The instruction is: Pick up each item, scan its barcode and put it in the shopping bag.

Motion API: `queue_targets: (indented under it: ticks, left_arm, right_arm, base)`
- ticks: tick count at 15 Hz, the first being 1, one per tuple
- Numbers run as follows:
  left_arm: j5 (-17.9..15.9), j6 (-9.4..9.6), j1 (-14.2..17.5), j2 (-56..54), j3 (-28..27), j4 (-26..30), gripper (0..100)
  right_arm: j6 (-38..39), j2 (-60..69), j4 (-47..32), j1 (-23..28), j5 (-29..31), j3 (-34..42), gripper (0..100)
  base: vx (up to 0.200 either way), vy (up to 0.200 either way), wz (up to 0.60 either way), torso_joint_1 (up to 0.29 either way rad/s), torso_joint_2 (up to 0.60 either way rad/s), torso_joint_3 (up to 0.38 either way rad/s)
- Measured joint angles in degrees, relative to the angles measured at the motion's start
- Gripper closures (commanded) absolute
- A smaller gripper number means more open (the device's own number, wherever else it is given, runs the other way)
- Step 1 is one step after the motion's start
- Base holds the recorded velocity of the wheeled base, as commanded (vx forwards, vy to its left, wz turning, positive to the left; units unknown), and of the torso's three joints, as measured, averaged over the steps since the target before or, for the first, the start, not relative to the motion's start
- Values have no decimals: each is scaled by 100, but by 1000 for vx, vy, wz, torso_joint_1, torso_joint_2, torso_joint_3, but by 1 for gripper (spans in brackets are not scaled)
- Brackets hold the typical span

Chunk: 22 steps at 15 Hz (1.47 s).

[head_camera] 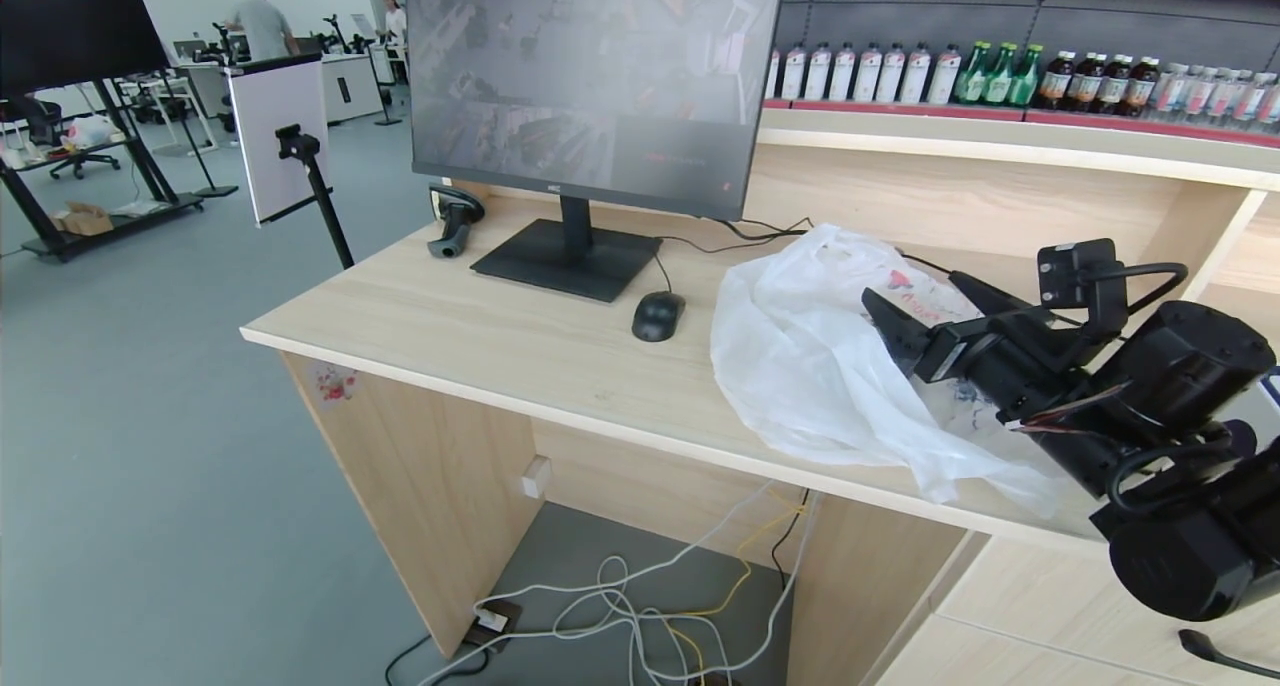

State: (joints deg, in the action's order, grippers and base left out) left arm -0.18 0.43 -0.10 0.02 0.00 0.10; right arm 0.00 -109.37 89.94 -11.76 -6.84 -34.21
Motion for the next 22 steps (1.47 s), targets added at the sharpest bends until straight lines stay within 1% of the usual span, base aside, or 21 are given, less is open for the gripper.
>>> queue_targets:
  ticks: [3, 7, 13, 18, 19, 22]
  left_arm:
    - [2, 1, 0, 0, 0, 0, 0]
    - [0, 1, 0, 0, 0, 0, 0]
    - [0, -7, 5, 0, 0, -2, 0]
    - [2, -16, 7, 0, 0, 0, 0]
    - [7, -22, 5, 0, 0, -2, 0]
    - [5, -24, 5, -2, -2, -17, 0]
  right_arm:
    - [-29, 194, 2, -9, -5, 98, 0]
    - [-35, 551, 0, -11, -9, 413, 0]
    - [-16, 1006, -15, 2, -5, 670, 0]
    - [-22, 1100, -6, 13, -5, 697, 0]
    - [-22, 1100, -2, -2, -9, 697, 0]
    - [-24, 1106, -33, 0, -7, 697, 0]
  base:
    - [0, 0, 0, 0, 0, 0]
    - [0, 0, 0, 0, 0, 0]
    - [0, 0, -600, 2, 1, 2]
    - [0, 0, -600, 0, 0, 0]
    - [0, 0, 0, 0, 0, 0]
    - [0, -200, 0, -1, 2, 4]
